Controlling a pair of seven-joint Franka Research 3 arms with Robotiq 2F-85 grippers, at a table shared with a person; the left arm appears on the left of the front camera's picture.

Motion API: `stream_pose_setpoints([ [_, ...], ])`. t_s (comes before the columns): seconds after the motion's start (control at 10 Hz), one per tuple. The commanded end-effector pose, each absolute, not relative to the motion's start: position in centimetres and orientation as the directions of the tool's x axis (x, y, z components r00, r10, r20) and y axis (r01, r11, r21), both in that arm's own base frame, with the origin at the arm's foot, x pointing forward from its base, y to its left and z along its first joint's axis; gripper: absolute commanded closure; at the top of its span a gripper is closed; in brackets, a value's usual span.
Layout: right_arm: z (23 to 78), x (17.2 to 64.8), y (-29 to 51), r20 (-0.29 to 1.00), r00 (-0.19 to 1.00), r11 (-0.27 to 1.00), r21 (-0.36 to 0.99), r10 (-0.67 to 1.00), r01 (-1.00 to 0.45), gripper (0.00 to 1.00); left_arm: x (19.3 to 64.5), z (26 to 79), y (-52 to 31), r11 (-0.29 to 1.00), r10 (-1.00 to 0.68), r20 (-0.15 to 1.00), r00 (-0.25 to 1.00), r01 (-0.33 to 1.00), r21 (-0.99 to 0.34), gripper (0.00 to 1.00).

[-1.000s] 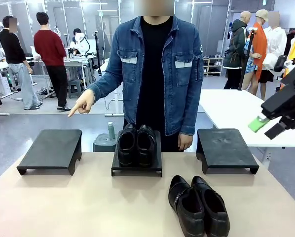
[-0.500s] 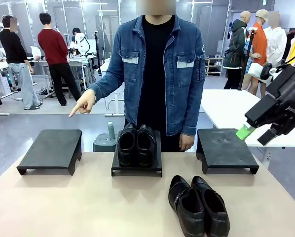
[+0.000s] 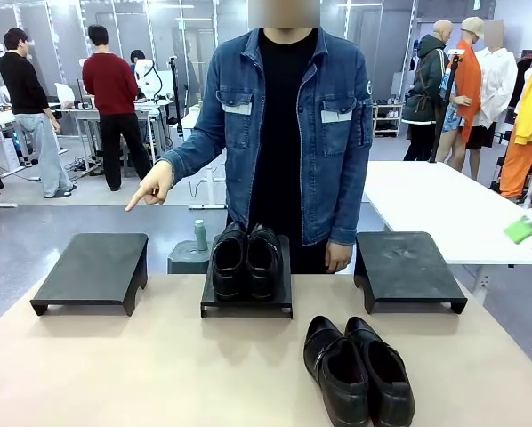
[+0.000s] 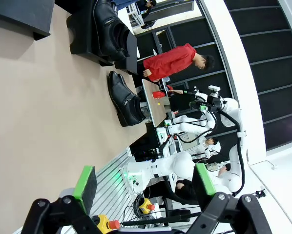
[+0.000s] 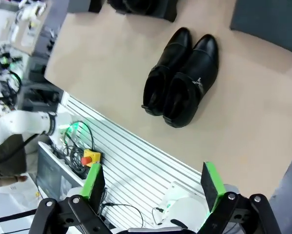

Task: Place the shoes on the stand as instructed by the person.
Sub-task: Pick up another pair of Shoes and place it on the Shoes Stand indicated by the person.

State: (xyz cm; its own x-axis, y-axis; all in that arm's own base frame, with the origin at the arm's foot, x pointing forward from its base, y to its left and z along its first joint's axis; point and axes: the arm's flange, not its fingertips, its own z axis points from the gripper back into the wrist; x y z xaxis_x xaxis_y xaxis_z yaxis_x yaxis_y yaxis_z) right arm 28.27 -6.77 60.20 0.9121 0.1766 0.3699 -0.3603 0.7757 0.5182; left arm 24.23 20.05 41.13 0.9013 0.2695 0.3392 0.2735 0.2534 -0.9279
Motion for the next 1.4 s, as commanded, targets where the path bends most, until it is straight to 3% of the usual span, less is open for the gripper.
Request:
stream_pose_setpoints([
  [0.0, 60.3, 27.7, -8.8, 0.408, 0.901, 0.753, 0.546, 0.144, -0.368, 0.0, 24.3, 41.1, 20.2, 0.242, 0.269, 0.364, 0.892, 0.303, -0.922, 0.0],
  [0.6, 53.9, 27.1, -17.8, 0.351, 0.93, 0.646, 0.736, -0.108, -0.202, 0.0, 24.2, 41.1, 20.1, 0.254, 0.27, 0.339, 0.901, 0.273, -0.928, 0.0],
  [0.8, 51.6, 26.9, -20.0, 0.358, 0.919, 0.616, 0.765, -0.163, -0.189, 0.0, 26.2, 47.6, 14.0, 0.31, 0.109, 0.392, 0.914, 0.343, -0.887, 0.0],
  [1.0, 50.4, 26.0, -21.3, 0.394, 0.899, 0.59, 0.778, -0.189, -0.217, 0.0, 27.2, 54.3, 8.1, 0.276, -0.111, 0.457, 0.883, 0.469, -0.839, 0.0],
  [1.1, 49.6, 25.5, -22.0, 0.421, 0.887, 0.568, 0.784, -0.191, -0.251, 0.0, 28.0, 56.8, 5.5, 0.263, -0.199, 0.435, 0.878, 0.475, -0.84, 0.0],
  [1.3, 50.6, 26.3, -21.3, 0.359, 0.913, 0.608, 0.774, -0.195, -0.175, 0.0, 30.0, 59.0, 0.0, 0.303, -0.313, 0.361, 0.879, 0.452, -0.839, 0.0],
])
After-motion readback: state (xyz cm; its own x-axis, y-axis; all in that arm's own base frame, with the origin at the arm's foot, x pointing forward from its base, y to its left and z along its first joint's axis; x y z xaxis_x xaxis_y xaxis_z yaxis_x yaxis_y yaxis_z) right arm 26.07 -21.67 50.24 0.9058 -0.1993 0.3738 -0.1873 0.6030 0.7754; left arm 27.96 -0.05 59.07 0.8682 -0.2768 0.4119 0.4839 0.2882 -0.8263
